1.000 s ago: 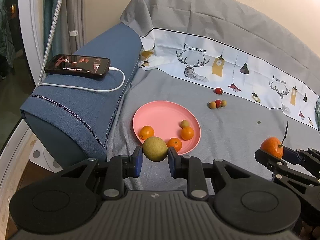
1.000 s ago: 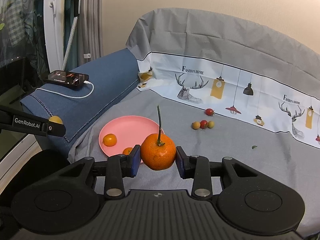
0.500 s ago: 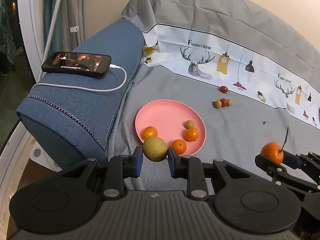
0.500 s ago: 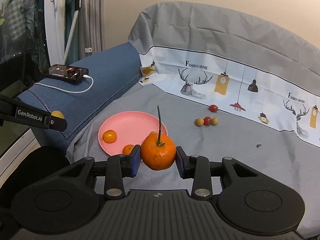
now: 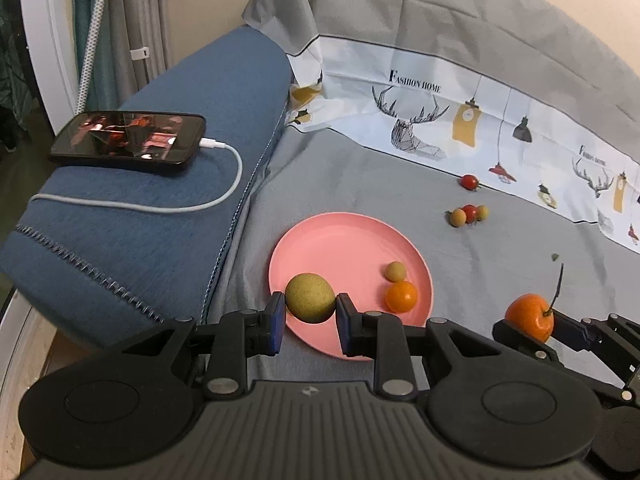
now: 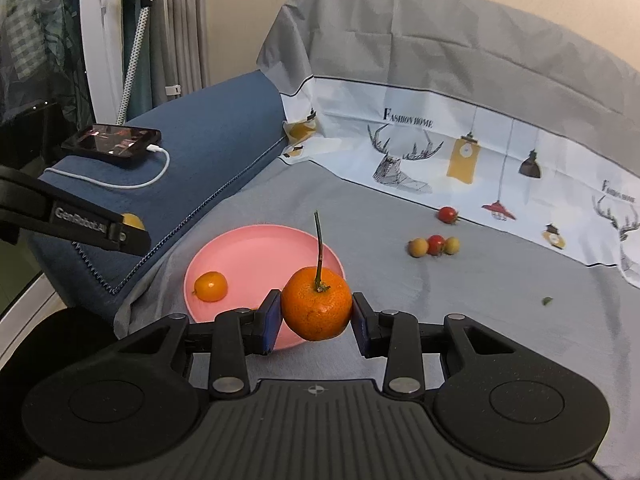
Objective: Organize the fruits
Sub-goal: 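Carry the yellow fruit and the stemmed orange over the pink plate, then open both tools to drop the fruits onto the pink plate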
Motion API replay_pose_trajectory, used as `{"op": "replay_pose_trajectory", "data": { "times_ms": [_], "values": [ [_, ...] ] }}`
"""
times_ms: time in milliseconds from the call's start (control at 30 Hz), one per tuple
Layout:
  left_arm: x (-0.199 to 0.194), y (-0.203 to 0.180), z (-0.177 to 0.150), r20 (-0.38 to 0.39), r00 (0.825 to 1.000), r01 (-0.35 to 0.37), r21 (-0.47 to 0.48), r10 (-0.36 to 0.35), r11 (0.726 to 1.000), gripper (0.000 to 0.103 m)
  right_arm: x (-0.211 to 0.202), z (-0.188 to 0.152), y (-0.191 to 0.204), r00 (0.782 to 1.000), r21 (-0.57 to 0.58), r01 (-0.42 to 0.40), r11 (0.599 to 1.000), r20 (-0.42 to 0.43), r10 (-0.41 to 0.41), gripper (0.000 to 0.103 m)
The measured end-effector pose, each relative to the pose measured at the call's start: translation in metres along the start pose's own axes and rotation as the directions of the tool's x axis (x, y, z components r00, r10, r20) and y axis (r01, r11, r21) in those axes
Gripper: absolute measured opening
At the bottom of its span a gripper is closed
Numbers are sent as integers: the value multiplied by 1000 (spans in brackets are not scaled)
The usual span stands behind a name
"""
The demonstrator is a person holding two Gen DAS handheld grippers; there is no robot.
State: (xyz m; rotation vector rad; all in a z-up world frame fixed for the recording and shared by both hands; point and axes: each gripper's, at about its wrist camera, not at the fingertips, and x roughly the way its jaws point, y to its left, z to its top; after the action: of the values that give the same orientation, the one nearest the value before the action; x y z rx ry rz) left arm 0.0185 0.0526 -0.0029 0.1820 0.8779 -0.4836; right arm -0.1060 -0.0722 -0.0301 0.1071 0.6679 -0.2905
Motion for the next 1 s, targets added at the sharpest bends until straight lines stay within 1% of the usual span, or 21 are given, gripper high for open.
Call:
{"op": "replay_pose_trajectory", "data": {
  "times_ms": [167,333,500,700,1000],
  "values": [
    [32,-4,12,-27,1000,-10,9,10,1000,30,33,5,1,1000,-4,-15,1000,-24,15,38],
    [67,-5,21,-58,998,-26,20,27,999,30,69,5,0,997,-6,-17,1000,-69,17,38],
    [97,-4,26,-92,995,-34,32,37,999,30,97,5,1,994,-11,-30,999,-109,29,38],
    [127,-7,31,-118,992,-43,53,49,998,30,121,7,7,988,-40,-63,997,-141,56,38],
    [154,-7,34,-144,987,-58,76,69,995,30,142,7,15,985,-85,-86,993,-157,72,38]
  ]
}}
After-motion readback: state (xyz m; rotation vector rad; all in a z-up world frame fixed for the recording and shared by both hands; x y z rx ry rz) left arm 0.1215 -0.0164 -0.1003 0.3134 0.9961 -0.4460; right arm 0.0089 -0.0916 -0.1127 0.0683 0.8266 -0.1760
